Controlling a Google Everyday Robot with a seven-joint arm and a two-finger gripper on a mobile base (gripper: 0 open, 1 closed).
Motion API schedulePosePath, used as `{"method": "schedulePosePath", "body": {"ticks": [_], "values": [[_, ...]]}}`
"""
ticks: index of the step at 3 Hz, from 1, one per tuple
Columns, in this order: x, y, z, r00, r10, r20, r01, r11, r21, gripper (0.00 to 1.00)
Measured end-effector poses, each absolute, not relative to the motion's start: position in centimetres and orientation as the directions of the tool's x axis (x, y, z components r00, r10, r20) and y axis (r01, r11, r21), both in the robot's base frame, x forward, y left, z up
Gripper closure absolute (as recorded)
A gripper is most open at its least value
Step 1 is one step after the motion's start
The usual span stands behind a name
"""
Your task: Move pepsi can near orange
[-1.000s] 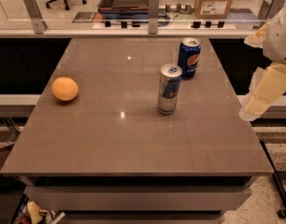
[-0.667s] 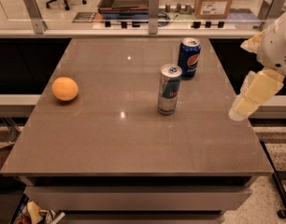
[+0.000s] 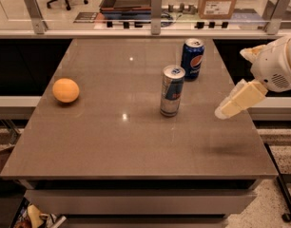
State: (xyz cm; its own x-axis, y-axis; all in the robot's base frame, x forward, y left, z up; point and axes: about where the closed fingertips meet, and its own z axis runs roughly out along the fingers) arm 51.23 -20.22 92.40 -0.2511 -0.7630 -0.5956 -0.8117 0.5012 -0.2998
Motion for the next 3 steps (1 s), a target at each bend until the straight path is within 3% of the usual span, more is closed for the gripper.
{"method": "schedulePosePath", "body": {"ticks": [3], "values": [[60.0, -21.6, 90.9, -0.169, -0.65, -0.741, -0.706, 0.604, -0.369, 0.0]]}}
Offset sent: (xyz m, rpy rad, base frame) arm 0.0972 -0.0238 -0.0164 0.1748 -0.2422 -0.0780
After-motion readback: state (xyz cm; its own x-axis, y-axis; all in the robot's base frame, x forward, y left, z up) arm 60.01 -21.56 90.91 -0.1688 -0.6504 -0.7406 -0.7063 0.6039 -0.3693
